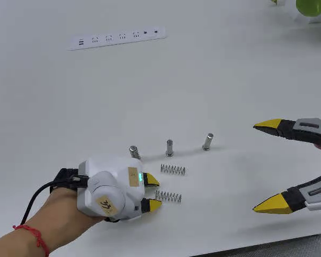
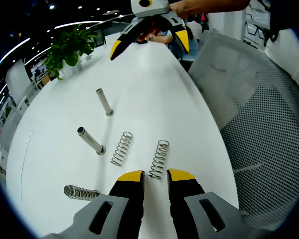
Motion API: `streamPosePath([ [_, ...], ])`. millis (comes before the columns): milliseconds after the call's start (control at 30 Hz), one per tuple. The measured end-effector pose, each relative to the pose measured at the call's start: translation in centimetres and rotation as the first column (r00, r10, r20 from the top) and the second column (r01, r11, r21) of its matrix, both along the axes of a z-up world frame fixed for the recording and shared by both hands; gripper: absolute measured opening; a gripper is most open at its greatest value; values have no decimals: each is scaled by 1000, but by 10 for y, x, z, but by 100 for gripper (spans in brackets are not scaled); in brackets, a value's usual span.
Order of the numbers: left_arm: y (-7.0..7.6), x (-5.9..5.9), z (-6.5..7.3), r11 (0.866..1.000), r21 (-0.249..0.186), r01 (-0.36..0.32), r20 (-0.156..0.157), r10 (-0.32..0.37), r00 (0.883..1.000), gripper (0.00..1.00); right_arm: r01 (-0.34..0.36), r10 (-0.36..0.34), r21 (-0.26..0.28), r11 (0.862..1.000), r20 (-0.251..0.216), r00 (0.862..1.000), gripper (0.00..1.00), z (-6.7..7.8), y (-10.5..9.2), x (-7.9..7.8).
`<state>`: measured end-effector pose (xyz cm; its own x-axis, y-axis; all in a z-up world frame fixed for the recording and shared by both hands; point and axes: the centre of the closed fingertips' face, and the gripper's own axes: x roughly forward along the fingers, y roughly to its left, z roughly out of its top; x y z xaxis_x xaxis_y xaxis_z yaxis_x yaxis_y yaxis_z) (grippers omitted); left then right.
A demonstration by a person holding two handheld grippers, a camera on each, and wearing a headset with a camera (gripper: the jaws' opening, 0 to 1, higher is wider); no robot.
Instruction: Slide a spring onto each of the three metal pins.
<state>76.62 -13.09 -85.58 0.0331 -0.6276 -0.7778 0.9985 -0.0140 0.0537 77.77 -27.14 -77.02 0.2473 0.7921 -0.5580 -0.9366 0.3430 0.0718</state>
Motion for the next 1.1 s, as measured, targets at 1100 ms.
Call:
streamPosePath([
  [1100, 3, 2, -3, 1000, 18, 14, 4, -14, 1000, 11, 11, -11, -7, 1000, -17, 1000, 93, -2, 3, -5],
])
